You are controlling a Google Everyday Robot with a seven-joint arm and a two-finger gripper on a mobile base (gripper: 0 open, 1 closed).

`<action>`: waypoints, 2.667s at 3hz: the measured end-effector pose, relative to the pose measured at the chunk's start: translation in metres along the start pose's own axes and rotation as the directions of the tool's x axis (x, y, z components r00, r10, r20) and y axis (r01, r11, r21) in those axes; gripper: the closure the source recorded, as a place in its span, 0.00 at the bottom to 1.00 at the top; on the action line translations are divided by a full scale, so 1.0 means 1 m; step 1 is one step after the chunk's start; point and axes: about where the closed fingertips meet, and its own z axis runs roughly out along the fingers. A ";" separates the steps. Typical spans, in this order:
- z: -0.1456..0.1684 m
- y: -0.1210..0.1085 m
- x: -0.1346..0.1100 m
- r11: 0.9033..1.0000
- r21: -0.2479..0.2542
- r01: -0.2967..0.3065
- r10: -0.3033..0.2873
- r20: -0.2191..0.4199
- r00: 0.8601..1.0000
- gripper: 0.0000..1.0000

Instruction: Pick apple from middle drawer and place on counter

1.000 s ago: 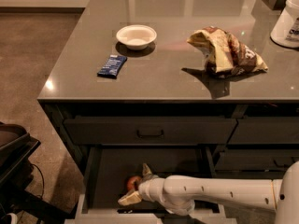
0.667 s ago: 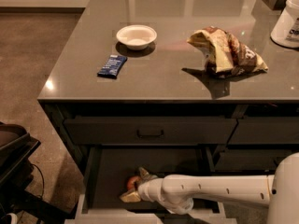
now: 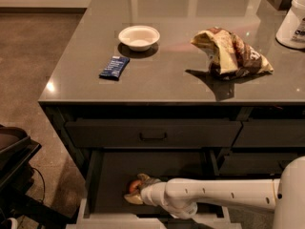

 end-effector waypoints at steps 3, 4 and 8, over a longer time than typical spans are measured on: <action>-0.029 0.008 -0.009 1.000 -0.019 0.010 -0.011 -0.024 1.000 1.00; -0.099 0.042 -0.018 0.997 -0.020 -0.068 0.067 -0.063 0.996 1.00; -0.210 0.065 -0.064 0.999 0.027 -0.030 0.032 -0.083 0.996 1.00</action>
Offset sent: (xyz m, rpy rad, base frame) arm -0.0005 -0.0001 0.0036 0.0011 0.0044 0.0086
